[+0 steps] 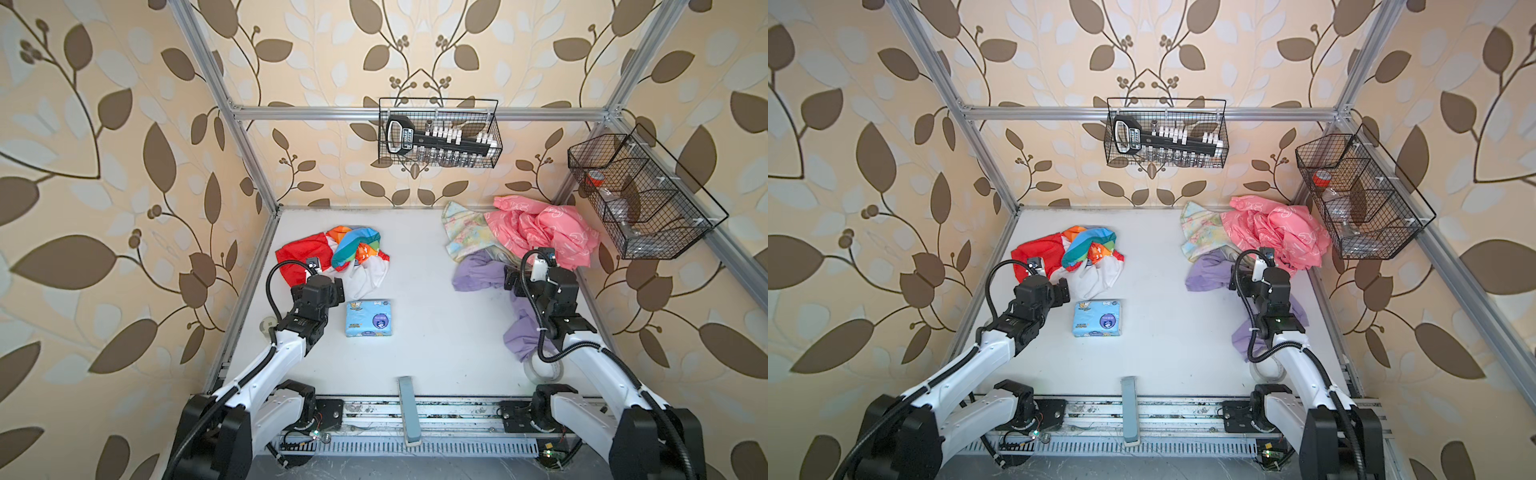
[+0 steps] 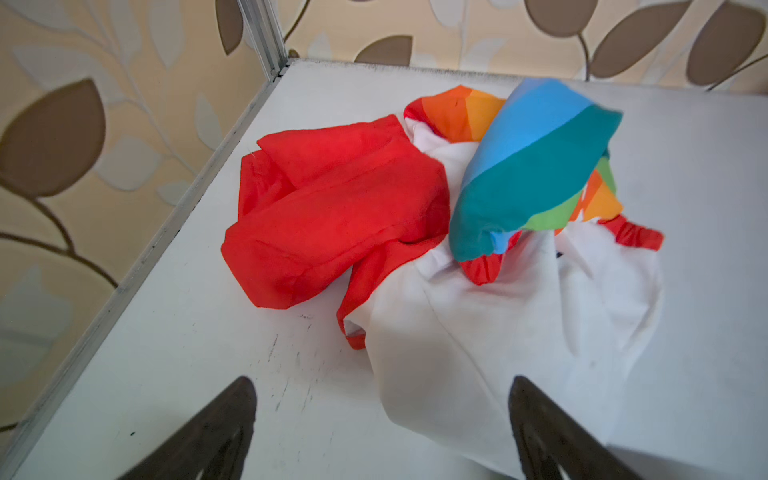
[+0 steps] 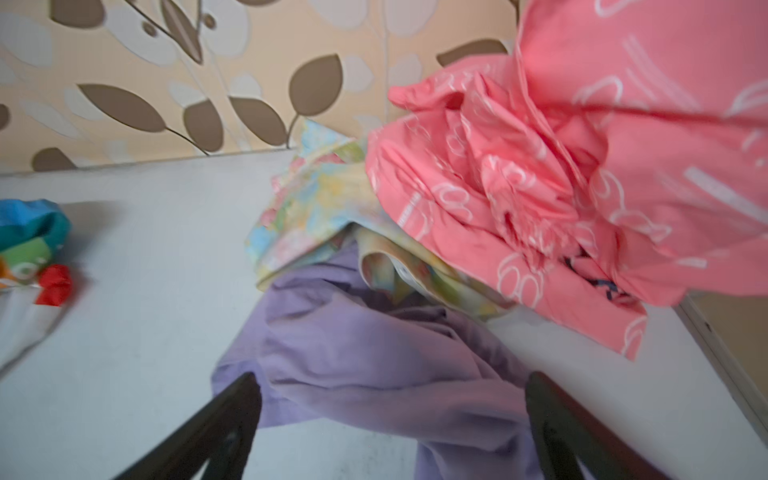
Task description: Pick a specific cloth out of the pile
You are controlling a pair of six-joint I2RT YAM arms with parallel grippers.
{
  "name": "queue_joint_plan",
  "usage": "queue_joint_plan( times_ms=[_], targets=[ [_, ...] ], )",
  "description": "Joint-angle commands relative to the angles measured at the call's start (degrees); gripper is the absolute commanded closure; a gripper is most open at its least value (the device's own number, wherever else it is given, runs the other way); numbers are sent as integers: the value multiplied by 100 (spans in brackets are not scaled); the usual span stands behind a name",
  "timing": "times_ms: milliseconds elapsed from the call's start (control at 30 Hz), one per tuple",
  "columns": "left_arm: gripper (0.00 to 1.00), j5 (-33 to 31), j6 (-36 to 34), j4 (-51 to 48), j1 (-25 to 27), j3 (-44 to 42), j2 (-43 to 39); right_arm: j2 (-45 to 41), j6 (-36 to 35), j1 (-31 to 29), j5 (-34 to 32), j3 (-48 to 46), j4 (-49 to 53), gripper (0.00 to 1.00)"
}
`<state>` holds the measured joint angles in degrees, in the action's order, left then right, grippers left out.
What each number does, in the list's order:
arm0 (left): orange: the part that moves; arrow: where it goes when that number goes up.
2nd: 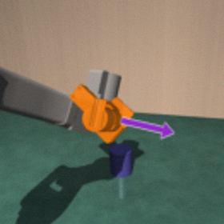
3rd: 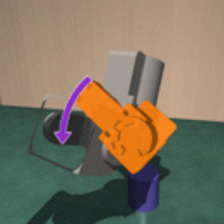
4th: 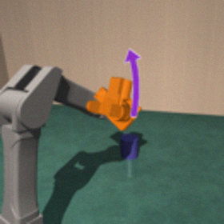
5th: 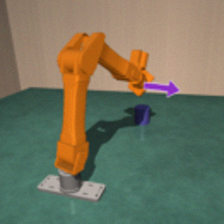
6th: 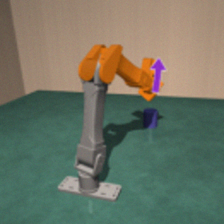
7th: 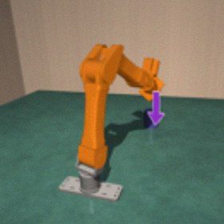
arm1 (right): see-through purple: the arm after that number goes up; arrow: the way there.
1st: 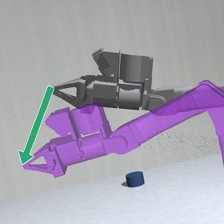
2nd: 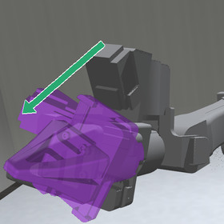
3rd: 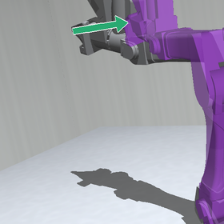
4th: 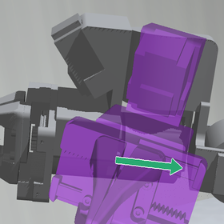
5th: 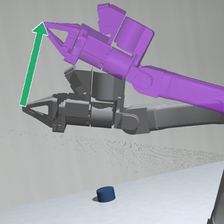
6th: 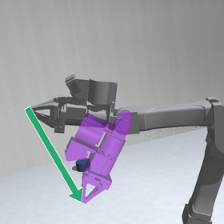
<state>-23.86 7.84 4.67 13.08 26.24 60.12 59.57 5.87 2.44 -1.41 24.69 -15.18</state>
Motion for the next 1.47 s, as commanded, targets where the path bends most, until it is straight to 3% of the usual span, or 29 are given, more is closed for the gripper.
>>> queue_joint_plan(
  times_ms=[0,167,367,467,500,633,1433],
  targets=[
    [5,-252,-489,1270,-74,-180,294,542,-185,75,107,-253,-1606,0],
    [6,406,-592,3513,-472,-973,1070,1826,-72,73,375,-591,-3252,0],
    [5,675,-734,4695,-684,-1089,1996,2238,-403,64,701,-978,-4423,0],
    [7,925,-892,4506,-684,-754,2586,2758,-380,73,769,-1301,-5531,0],
    [6,1030,-857,4364,-735,-679,2584,2577,-411,75,738,-1196,-4995,0],
    [1,1017,-525,3807,-989,-418,2599,2606,-278,88,465,-1101,-4870,0],
    [1,1032,-511,3866,-1009,-462,2560,2621,-262,64,377,-1098,-4898,1]
  ],
)
